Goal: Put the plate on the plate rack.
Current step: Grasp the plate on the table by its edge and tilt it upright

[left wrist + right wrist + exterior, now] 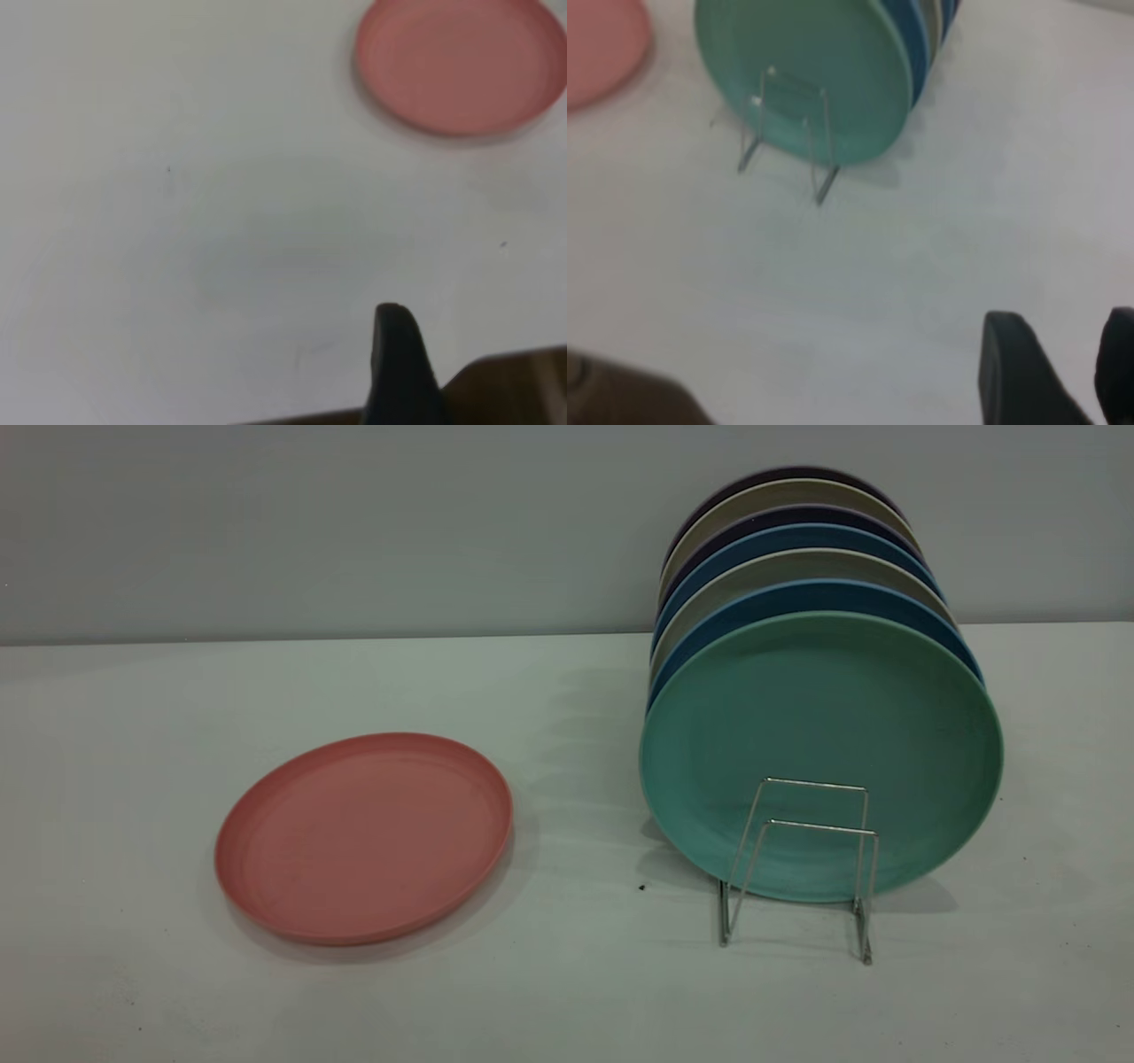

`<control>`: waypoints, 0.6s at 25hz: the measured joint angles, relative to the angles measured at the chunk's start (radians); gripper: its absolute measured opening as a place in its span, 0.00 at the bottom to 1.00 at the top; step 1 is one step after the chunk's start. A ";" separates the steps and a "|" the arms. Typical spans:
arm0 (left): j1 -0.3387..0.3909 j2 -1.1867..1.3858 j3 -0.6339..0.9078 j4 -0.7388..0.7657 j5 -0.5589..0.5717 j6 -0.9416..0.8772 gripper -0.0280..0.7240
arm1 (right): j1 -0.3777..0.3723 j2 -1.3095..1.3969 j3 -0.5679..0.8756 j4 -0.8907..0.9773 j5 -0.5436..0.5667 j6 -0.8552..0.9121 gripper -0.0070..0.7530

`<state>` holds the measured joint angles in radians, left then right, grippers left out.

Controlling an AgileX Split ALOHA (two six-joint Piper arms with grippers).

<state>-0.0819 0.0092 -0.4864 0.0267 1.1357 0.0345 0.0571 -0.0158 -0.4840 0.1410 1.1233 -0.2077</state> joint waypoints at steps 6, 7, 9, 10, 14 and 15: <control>-0.069 0.273 -0.028 0.035 -0.085 -0.106 0.60 | 0.000 0.208 -0.011 0.040 -0.195 0.087 0.32; -0.079 0.337 -0.041 0.035 -0.115 -0.116 0.59 | 0.000 0.271 -0.011 0.066 -0.232 0.093 0.32; -0.091 0.458 -0.072 0.033 -0.183 -0.125 0.58 | 0.000 0.393 -0.011 0.101 -0.324 0.095 0.32; -0.092 0.508 -0.093 0.032 -0.212 -0.125 0.58 | 0.000 0.462 -0.011 0.106 -0.370 0.095 0.32; -0.090 0.741 -0.174 0.032 -0.320 -0.127 0.57 | 0.000 0.728 -0.011 0.109 -0.544 0.068 0.32; -0.081 0.805 -0.190 0.028 -0.345 -0.123 0.57 | 0.000 0.795 -0.011 0.111 -0.595 0.065 0.32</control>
<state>-0.1634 0.8141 -0.6765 0.0546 0.7911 -0.0888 0.0571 0.7790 -0.4949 0.2517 0.5281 -0.1426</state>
